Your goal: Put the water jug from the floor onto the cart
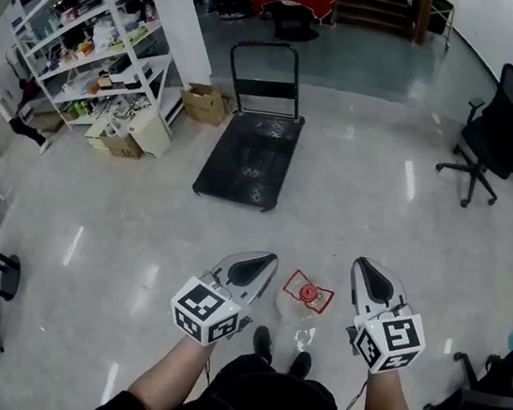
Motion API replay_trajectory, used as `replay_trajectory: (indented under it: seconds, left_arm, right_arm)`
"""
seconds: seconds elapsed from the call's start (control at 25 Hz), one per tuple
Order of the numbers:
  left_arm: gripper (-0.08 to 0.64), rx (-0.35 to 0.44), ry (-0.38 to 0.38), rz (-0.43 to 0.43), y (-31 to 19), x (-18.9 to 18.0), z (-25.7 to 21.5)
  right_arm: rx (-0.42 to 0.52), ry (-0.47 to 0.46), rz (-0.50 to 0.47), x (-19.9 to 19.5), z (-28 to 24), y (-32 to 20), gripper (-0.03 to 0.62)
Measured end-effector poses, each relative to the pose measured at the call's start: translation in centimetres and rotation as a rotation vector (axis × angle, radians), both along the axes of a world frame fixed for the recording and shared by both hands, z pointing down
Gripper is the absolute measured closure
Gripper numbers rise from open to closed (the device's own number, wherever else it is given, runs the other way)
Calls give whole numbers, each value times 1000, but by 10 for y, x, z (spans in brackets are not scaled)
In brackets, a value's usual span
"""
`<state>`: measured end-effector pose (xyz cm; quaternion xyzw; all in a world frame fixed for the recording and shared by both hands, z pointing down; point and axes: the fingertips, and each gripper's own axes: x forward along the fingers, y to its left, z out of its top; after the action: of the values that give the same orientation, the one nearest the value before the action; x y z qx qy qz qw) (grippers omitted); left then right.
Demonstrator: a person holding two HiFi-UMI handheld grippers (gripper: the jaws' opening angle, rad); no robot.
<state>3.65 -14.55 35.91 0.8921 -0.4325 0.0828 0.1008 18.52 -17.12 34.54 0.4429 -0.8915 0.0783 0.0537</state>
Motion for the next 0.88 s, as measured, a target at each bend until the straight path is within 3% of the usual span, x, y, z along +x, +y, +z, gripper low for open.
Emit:
replay_trajectory:
  seconds: [0.28, 0.44, 0.88]
  left_arm:
    - [558, -59, 21, 78, -56, -17, 21]
    - [558, -121, 5, 100, -89, -26, 65]
    - [558, -519, -16, 110, -116, 9, 261]
  right_arm:
    - [-64, 27, 72, -19, 18, -46, 588]
    - [-143, 53, 129, -15, 69, -76, 586]
    - [-542, 93, 174, 31, 287, -92, 512]
